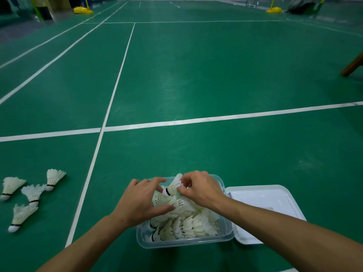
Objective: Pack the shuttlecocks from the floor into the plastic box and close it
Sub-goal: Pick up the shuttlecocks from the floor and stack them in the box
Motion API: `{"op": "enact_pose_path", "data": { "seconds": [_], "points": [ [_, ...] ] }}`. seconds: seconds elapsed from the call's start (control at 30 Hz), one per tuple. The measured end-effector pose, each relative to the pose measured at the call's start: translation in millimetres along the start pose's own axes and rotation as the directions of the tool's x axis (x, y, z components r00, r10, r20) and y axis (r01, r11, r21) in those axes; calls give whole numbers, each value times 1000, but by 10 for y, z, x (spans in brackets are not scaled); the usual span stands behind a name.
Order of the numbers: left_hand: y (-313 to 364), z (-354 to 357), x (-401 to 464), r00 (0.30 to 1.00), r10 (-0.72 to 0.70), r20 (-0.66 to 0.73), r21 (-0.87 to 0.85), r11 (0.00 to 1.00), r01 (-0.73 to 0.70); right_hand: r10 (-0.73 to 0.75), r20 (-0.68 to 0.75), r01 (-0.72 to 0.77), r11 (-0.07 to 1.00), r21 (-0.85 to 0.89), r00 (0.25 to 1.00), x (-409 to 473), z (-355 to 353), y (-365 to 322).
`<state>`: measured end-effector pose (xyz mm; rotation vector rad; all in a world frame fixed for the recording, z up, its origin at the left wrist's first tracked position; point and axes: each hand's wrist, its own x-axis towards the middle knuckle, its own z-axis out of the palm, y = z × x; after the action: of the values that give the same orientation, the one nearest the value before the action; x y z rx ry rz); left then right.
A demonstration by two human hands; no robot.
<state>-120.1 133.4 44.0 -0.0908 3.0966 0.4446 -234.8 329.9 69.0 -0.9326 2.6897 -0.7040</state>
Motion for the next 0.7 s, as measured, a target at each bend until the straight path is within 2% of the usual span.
{"op": "enact_pose_path", "data": {
  "seconds": [0.1,0.2,0.37,0.5,0.7],
  "points": [
    [-10,15,-8,1000,-29,3,-34,999,30,-53,-27,51,996,-68,998,-11,15,-15],
    [-14,23,-10,999,-52,-5,-69,996,51,-155,-77,135,967,-216,985,-40,55,-27],
    [12,8,-26,998,-60,23,-66,996,61,-240,-164,177,929,-325,957,-49,66,-39],
    [25,0,-31,998,-55,41,-68,996,58,-224,-91,178,918,-354,970,-37,93,-34],
    [41,0,-46,998,-55,32,-106,993,58,-253,70,262,913,-314,965,-26,158,-123]
  ]
}}
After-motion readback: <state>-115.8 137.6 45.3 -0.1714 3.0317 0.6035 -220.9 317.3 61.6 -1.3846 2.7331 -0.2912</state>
